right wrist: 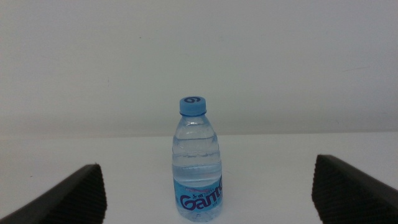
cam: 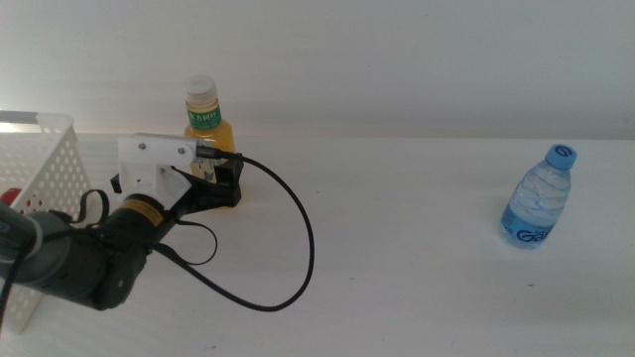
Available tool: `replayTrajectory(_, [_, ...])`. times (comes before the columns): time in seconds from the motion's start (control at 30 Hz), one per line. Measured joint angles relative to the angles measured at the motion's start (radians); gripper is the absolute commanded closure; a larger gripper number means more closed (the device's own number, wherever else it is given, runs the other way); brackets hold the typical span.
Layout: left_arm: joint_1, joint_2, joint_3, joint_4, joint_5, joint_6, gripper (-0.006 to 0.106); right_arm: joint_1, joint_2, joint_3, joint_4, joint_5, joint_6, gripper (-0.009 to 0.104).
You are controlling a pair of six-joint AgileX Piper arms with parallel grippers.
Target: Use arms to grab the bottles and put them into the dustbin to the left of the table.
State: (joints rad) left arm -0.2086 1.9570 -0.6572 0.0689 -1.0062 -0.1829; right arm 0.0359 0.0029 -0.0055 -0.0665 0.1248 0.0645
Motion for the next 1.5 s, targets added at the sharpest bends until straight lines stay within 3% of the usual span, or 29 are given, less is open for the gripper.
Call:
replayTrajectory(0.33, [0.0,0.11,-0.109,-0.009,0.005,0.0,0.007,0.0,0.0,0.0,0.0,0.0,0.0,0.007])
replayTrajectory(0.73, [0.0,0.22,-0.259,-0.09,0.043,0.055,0.011,0.0,0.0,0.0,0.0,0.0,0.0,0.007])
replayTrajectory(0.8, [0.0,0.224,-0.278,-0.101,0.058,0.087,0.02,0.0,0.0,0.0,0.0,0.0,0.0,0.007])
replayTrajectory(0.9, [0.0,0.224,-0.296,-0.102,0.086,0.114,0.048,0.0,0.0,0.0,0.0,0.0,0.0,0.007])
replayTrajectory(1.03, [0.005,0.181,-0.278,-0.085,0.157,0.116,0.103,0.0,0.0,0.0,0.0,0.0,0.0,0.007])
replayTrajectory(1.13, [0.008,0.062,-0.23,-0.045,0.362,0.114,0.102,0.0,0.0,0.0,0.0,0.0,0.0,0.007])
replayTrajectory(1.37, [-0.008,-0.365,-0.229,0.009,1.316,0.103,0.102,0.0,0.0,0.0,0.0,0.0,0.0,0.007])
replayTrajectory(1.5, [0.04,-0.538,-0.333,0.015,1.721,0.205,0.102,0.0,0.0,0.0,0.0,0.0,0.0,0.007])
